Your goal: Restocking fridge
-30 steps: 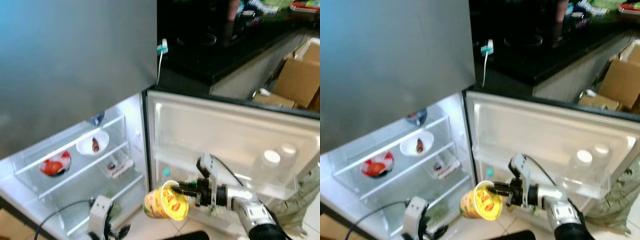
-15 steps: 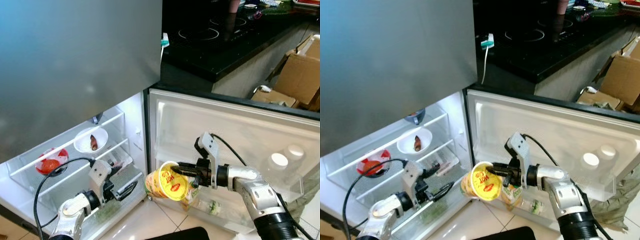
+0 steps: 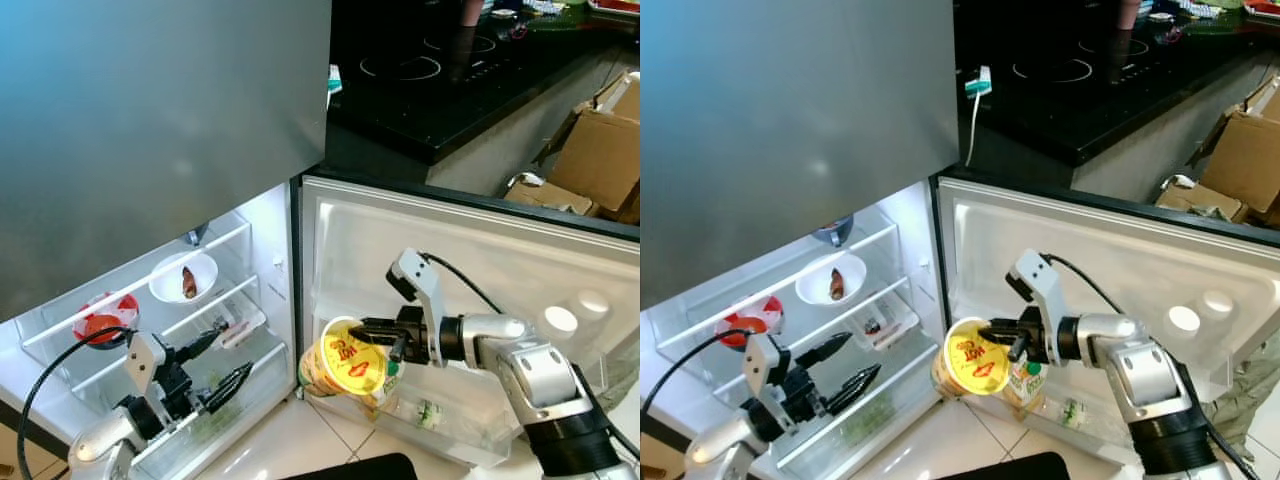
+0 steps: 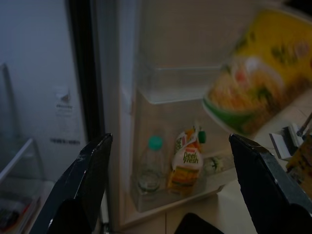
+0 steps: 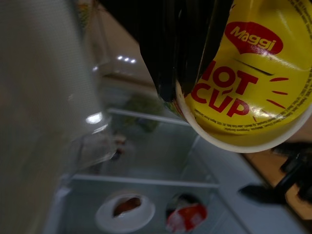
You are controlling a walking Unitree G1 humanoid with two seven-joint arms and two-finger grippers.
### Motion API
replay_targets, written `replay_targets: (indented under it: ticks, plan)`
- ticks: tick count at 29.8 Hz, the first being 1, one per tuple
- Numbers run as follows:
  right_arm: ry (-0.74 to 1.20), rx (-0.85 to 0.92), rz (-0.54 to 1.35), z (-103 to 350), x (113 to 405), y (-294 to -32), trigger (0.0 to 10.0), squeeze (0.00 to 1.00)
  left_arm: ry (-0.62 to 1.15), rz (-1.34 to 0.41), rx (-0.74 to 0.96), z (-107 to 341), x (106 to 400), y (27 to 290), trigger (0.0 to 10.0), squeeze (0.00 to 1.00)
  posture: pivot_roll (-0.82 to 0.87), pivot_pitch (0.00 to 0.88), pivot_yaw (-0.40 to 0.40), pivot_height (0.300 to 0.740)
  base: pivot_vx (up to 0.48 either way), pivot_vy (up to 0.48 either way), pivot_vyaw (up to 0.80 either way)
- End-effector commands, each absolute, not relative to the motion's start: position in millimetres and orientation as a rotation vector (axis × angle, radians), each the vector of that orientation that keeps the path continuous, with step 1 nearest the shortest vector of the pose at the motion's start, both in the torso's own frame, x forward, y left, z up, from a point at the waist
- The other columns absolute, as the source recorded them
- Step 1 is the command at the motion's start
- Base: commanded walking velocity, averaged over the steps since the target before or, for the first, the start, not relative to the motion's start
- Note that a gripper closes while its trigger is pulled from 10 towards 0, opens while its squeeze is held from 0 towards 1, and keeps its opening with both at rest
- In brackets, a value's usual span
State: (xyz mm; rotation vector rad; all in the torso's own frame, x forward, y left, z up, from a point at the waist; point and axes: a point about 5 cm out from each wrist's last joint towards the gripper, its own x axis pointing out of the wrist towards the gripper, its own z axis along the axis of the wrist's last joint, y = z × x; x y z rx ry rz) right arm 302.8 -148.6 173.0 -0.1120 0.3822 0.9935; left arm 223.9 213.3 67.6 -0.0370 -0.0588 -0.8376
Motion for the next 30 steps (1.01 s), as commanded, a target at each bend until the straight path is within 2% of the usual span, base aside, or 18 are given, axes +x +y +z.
replay_targets:
  ticks: [1, 10, 14, 30]
  plan:
    - [0.351, -0.096, 0.963, 184.3, 306.5, -150.2, 10.0, 0.00, -0.045, -0.869, -0.031, 69.2, 220.4, 213.8, 10.0, 0.00, -0.06, 0.055, 0.012, 0.740, 0.000, 0.000, 0.00]
    - [0.267, -0.051, 0.851, 215.9, 324.6, -154.6, 10.0, 0.00, -0.028, -0.902, -0.052, 66.2, 219.5, 199.8, 10.0, 0.00, -0.05, 0.052, 0.010, 0.740, 0.000, 0.000, 0.00]
    - [0.292, -0.061, 0.741, 213.7, 336.4, -163.2, 10.0, 0.00, -0.026, -0.911, -0.058, 66.8, 220.1, 196.3, 10.0, 0.00, -0.05, 0.052, 0.010, 0.740, 0.000, 0.000, 0.00]
    - [0.320, -0.030, 0.463, 207.9, 370.2, -170.6, 10.0, 0.00, -0.035, -0.906, -0.040, 72.9, 223.4, 193.8, 10.0, 0.00, -0.04, 0.053, 0.001, 0.740, 0.000, 0.000, 0.00]
